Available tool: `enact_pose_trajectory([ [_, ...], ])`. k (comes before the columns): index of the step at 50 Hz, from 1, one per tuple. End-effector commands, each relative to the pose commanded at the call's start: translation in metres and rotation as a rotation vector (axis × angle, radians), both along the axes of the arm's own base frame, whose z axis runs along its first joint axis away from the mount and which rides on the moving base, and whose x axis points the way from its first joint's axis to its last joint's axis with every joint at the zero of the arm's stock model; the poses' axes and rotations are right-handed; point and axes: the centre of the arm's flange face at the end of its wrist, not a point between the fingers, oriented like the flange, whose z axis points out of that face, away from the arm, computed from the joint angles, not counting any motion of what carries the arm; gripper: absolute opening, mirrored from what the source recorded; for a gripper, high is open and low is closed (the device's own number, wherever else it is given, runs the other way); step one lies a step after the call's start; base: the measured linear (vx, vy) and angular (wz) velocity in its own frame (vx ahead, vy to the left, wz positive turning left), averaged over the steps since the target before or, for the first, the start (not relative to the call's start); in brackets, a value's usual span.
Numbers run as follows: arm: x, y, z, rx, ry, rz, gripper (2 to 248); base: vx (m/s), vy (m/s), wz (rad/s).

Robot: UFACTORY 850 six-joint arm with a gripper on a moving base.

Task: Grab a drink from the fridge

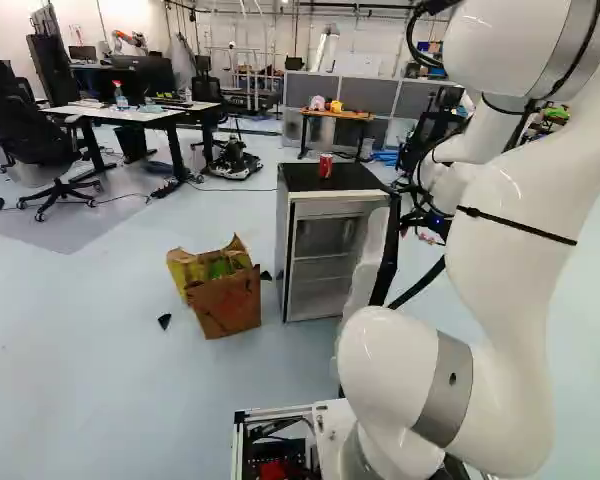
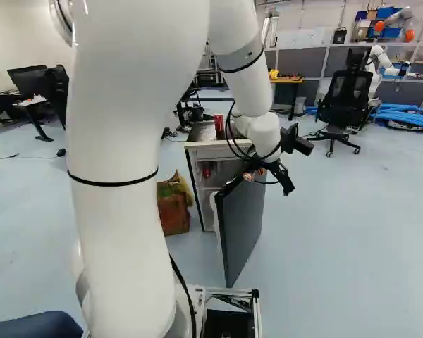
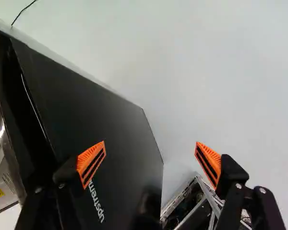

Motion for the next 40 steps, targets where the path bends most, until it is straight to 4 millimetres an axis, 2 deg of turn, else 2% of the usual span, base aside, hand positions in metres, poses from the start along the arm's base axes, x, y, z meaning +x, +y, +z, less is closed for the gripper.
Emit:
enact_pose_trajectory([
  [40,-0.018,0.053,0.001,-0.010,0.037,0.118,247,0.000,0.000,0.000],
])
